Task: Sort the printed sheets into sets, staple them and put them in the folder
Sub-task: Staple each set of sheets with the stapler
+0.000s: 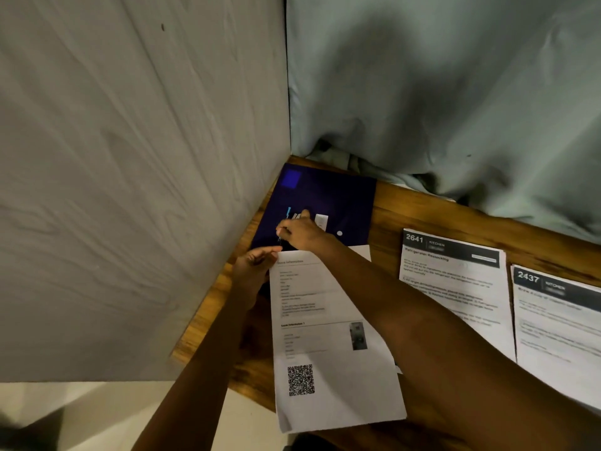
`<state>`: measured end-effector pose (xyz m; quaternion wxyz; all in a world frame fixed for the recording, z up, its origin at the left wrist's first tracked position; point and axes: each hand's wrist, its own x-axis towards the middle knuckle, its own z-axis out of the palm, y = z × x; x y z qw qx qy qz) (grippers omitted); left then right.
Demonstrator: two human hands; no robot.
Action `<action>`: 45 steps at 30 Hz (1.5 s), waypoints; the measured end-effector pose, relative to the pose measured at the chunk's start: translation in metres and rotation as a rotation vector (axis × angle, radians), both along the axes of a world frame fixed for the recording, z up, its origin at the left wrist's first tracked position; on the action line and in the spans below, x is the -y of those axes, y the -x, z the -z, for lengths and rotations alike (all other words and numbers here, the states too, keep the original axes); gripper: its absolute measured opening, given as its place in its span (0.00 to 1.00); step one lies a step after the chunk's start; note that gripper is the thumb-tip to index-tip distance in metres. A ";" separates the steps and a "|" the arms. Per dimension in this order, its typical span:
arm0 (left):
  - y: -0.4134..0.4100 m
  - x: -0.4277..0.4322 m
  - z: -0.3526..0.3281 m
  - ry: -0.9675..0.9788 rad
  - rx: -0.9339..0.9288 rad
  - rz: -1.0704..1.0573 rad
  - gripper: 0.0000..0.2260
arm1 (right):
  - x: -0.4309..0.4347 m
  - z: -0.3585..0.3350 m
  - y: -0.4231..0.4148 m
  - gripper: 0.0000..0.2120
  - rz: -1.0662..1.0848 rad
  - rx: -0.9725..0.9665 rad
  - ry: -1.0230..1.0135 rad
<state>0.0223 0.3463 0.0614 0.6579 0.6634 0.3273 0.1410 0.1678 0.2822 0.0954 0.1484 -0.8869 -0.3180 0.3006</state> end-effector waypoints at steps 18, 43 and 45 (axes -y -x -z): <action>0.001 0.000 0.001 -0.018 -0.021 0.035 0.05 | 0.055 -0.019 -0.029 0.15 0.743 -0.589 -0.697; 0.001 0.009 -0.018 -0.030 0.006 0.004 0.04 | 0.067 -0.055 -0.002 0.16 0.813 -1.248 -1.014; 0.001 0.010 -0.020 -0.028 0.003 -0.001 0.04 | 0.067 -0.057 -0.001 0.17 0.782 -1.228 -1.002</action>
